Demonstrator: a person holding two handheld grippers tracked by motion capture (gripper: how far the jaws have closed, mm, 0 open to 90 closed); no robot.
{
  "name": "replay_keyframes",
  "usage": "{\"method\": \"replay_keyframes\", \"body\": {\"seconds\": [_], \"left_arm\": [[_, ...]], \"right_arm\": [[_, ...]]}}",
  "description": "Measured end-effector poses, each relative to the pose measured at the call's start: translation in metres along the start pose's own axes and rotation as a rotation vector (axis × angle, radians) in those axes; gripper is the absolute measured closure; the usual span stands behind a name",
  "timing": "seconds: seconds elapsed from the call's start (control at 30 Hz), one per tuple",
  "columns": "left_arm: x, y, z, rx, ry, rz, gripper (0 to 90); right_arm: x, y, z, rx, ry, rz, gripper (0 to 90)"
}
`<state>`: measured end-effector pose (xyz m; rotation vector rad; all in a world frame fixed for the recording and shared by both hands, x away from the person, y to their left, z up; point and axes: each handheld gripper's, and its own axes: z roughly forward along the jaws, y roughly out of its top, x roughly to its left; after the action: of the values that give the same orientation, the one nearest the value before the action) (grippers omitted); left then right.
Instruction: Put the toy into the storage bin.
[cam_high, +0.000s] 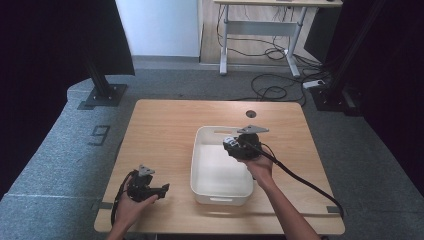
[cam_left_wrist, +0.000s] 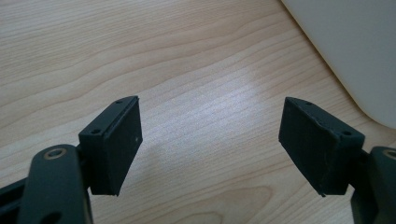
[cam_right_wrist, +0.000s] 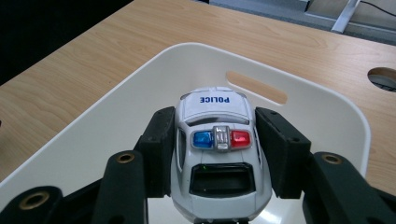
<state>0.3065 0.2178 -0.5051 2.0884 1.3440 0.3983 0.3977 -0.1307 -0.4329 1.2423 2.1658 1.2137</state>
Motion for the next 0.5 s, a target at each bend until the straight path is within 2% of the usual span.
{"method": "replay_keyframes", "body": {"seconds": [0.5], "left_arm": [[0.0001, 0.0002, 0.0006, 0.002, 0.0, 0.001, 22.3]], "right_arm": [[0.0017, -0.0014, 0.0099, 0.025, 0.014, 0.01, 50.0]]}}
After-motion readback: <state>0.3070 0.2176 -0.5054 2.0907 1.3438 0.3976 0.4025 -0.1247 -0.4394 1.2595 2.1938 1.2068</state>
